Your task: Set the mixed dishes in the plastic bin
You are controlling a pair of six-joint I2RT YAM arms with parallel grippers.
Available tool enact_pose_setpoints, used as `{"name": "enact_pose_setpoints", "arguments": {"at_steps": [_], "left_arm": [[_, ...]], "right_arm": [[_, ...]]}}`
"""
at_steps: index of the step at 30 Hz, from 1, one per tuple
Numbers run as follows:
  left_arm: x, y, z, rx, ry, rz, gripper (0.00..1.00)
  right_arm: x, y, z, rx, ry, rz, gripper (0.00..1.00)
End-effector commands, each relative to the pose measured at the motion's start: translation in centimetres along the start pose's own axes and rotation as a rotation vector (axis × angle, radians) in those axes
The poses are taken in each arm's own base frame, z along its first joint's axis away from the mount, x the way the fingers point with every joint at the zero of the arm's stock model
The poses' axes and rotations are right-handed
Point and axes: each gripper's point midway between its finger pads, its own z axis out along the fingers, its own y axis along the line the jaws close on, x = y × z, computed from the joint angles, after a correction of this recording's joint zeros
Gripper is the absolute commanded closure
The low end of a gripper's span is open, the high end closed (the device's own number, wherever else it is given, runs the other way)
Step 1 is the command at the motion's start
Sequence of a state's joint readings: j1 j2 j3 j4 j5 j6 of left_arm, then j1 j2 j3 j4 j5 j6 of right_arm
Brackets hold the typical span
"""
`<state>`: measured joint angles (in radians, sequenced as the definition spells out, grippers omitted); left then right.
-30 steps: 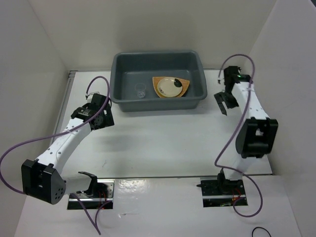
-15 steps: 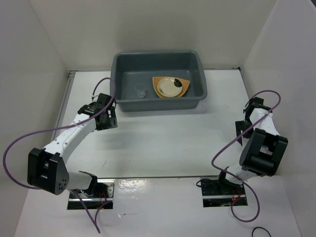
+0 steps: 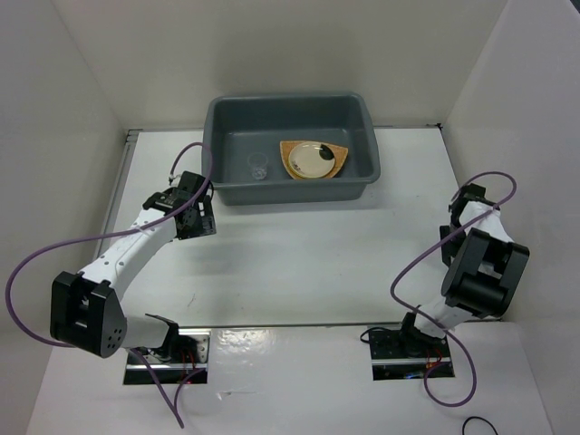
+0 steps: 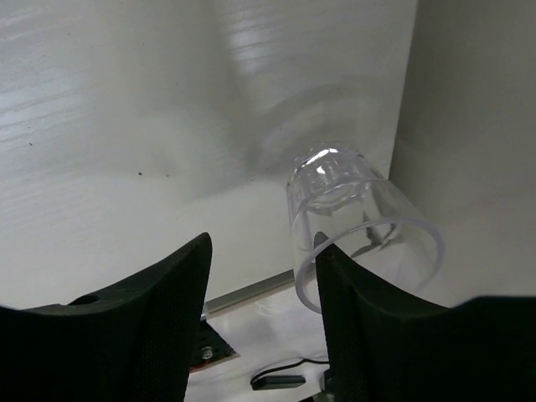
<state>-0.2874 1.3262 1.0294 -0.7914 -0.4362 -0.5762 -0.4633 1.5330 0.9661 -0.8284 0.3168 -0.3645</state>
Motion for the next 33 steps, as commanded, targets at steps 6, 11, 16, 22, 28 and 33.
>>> {"name": "enact_pose_setpoints", "arguments": {"at_steps": [6, 11, 16, 22, 28, 33], "left_arm": [[-1.3, -0.3, -0.4, 0.001, -0.03, 0.001, 0.0], [-1.1, -0.2, 0.1, -0.016, -0.018, 0.009, 0.0], [-1.2, -0.3, 0.6, -0.032, -0.008, 0.007, 0.0], [-1.1, 0.0, 1.6, -0.095, 0.019, 0.015, 0.0], [-1.6, 1.2, 1.1, -0.157, -0.006, -0.009, 0.0], [-2.6, 2.2, -0.9, -0.148, -0.084, -0.072, 0.0]], "right_arm": [[0.4, 0.9, 1.3, -0.04, 0.011, 0.016, 0.65], [-4.1, 1.0, -2.8, -0.087, -0.136, 0.013, 0.98], [-12.6, 0.7, -11.9, -0.077, -0.404, -0.105, 1.0], [-24.0, 12.1, -24.5, -0.301, -0.729, -0.402, 1.0], [-27.9, 23.9, -31.8, -0.422, -0.911, -0.614, 1.0], [-27.5, 34.9, -35.8, -0.556, -1.073, -0.795, 1.0]]}}
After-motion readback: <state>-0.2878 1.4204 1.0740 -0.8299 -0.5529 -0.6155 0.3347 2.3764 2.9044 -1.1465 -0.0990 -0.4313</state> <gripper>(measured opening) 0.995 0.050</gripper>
